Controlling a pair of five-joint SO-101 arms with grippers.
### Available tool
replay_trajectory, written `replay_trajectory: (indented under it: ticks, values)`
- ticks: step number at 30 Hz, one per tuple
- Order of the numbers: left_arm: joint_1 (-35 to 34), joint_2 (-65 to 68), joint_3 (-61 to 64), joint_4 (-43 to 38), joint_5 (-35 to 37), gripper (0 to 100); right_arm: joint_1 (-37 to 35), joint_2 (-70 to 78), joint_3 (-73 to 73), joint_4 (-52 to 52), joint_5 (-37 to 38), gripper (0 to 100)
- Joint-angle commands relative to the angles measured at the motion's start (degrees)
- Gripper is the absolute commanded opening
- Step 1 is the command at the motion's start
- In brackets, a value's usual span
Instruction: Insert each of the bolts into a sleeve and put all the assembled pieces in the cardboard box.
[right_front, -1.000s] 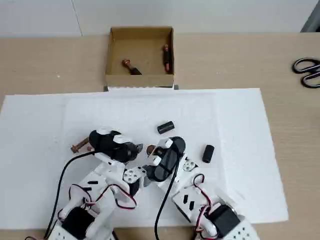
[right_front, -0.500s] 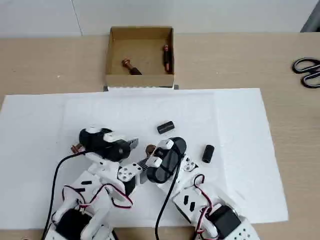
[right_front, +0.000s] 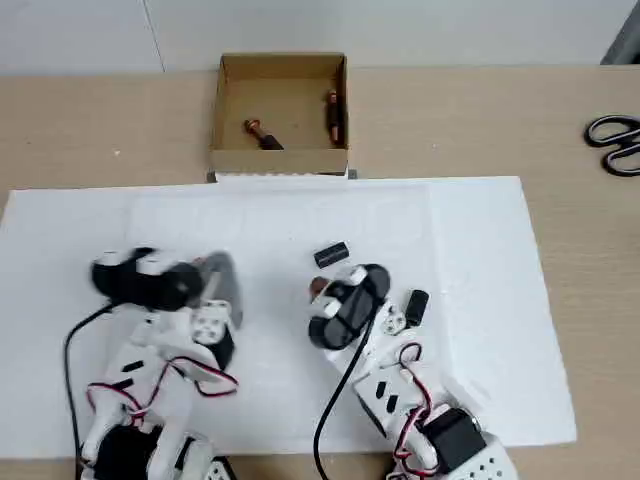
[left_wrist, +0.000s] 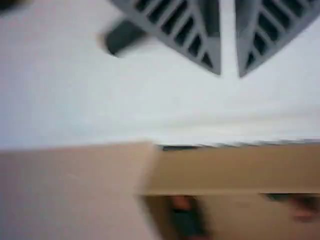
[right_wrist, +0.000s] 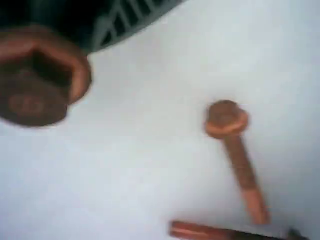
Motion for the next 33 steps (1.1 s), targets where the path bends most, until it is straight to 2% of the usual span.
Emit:
replay_trajectory:
  ticks: [1, 4, 13, 20, 33]
  values:
    - [-8.7, -0.4, 0.2, 0.2, 0.0, 1, 4.4, -0.7, 0.5, -2.2, -4.3, 0.2]
    - [-14.5, -0.4, 2.4, 0.1, 0.2, 1, 6.7, -0.1, 0.9, -5.7, -9.2, 0.2]
    - [-22.9, -0.4, 5.6, 0.4, 0.2, 1, 12.2, 3.6, -8.7, -6.5, -9.6, 0.2]
    - [-23.1, -0.4, 5.4, 6.9, 0.2, 1, 12.2, 23.3, -26.1, -6.7, -14.4, 0.2]
    - [-23.1, -0.4, 5.4, 6.8, -0.2, 1, 12.3, 62.7, -52.3, -10.2, -14.6, 0.2]
